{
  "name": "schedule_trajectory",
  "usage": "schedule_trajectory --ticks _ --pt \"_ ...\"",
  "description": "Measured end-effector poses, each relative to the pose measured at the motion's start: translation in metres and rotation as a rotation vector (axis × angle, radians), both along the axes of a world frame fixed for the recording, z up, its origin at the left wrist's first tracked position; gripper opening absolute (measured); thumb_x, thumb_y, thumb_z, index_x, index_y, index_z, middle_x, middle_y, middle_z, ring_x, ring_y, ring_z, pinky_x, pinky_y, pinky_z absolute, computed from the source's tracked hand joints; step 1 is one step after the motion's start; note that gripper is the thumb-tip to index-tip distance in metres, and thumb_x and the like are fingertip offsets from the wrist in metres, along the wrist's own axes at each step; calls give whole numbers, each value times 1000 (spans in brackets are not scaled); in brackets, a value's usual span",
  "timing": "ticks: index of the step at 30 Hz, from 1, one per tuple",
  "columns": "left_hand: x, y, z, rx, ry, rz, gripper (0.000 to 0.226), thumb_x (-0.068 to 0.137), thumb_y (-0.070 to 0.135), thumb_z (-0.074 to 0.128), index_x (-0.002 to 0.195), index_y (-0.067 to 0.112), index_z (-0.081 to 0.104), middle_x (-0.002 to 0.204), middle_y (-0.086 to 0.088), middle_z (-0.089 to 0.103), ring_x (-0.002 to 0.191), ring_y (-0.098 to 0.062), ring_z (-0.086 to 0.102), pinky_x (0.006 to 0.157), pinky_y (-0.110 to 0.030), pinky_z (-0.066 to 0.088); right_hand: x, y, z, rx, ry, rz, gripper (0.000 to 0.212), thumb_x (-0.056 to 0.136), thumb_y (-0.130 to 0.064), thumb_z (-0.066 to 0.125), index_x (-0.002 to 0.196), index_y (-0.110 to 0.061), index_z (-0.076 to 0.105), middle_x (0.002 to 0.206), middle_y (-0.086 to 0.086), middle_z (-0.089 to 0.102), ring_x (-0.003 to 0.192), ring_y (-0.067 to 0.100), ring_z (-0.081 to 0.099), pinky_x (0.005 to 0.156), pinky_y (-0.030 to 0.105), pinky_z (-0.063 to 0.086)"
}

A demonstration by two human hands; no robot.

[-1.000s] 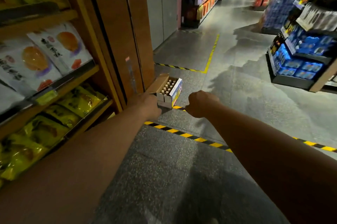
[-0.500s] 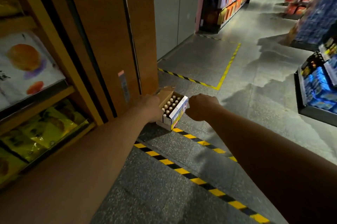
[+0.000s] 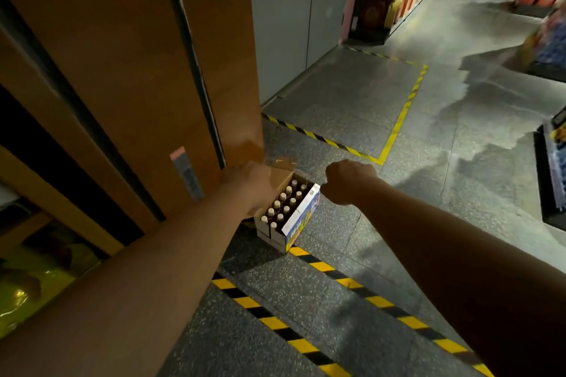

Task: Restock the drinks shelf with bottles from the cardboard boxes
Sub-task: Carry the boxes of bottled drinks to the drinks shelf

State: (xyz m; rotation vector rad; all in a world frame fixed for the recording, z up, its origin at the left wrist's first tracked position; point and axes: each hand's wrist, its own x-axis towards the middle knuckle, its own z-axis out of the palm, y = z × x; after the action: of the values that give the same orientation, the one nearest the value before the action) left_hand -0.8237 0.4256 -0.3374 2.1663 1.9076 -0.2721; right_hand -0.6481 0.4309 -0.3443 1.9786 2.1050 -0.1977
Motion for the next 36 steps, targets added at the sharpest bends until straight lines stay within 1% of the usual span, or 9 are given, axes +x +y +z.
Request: schedule_trajectory --ticks 4,11,15,21,25,30,32,34,36 --pt "23 62 -10 -2 -5 47 24 95 30 46 111 17 58 110 -7 58 100 -25 57 83 -35 48 18 74 -6 -33 -26 63 31 93 -33 47 117 -16 57 118 7 60 109 27 59 86 38 45" --pt "73 159 -38 -30 -81 227 12 94 26 49 97 17 56 103 -9 59 95 -26 58 77 -35 46 58 197 -27 -80 -59 249 32 95 -33 44 119 -15 54 122 8 59 111 26 57 79 36 41" --pt "96 202 -49 -33 -117 333 14 93 24 50 99 15 59 102 -11 60 96 -28 60 83 -40 49 76 253 -35 -98 -102 324 34 94 -30 44 123 -15 53 128 10 56 117 29 55 87 38 44" --pt "87 251 -61 -70 -119 462 23 97 15 42 113 12 59 113 -10 57 102 -28 55 91 -41 48 60 333 -48 -107 -133 451 35 93 -34 46 121 -16 56 126 9 57 115 29 55 85 38 44" --pt "65 294 -79 -97 -117 540 21 98 14 41 111 11 58 110 -10 56 101 -27 55 87 -38 44 34 384 -70 -139 -106 485 30 91 -31 50 115 -16 59 119 8 61 108 28 58 75 33 41" --pt "46 342 -113 -191 -150 590 23 97 12 42 115 10 58 113 -9 55 103 -28 55 86 -37 46 14 429 -103 -176 -139 526 38 92 -31 46 126 -15 54 128 9 56 115 29 55 80 35 40" --pt "38 357 -136 -241 -177 636 16 97 14 41 102 15 56 99 -7 52 84 -21 54 77 -36 45 9 446 -120 -225 -134 538 40 93 -33 46 127 -15 54 129 10 56 115 29 55 86 36 41" --pt "34 364 -153 -235 -169 682 12 97 25 41 90 19 47 87 -3 46 63 -14 40 62 -35 34 7 457 -138 -254 -146 554 40 93 -36 46 125 -15 55 125 10 58 112 29 57 85 35 41" --pt "36 369 -170 -276 -171 686 14 97 30 42 90 20 50 86 -4 49 71 -19 47 62 -32 35 4 472 -159 -272 -173 597 40 93 -35 46 126 -13 54 125 11 58 112 29 57 85 36 41"
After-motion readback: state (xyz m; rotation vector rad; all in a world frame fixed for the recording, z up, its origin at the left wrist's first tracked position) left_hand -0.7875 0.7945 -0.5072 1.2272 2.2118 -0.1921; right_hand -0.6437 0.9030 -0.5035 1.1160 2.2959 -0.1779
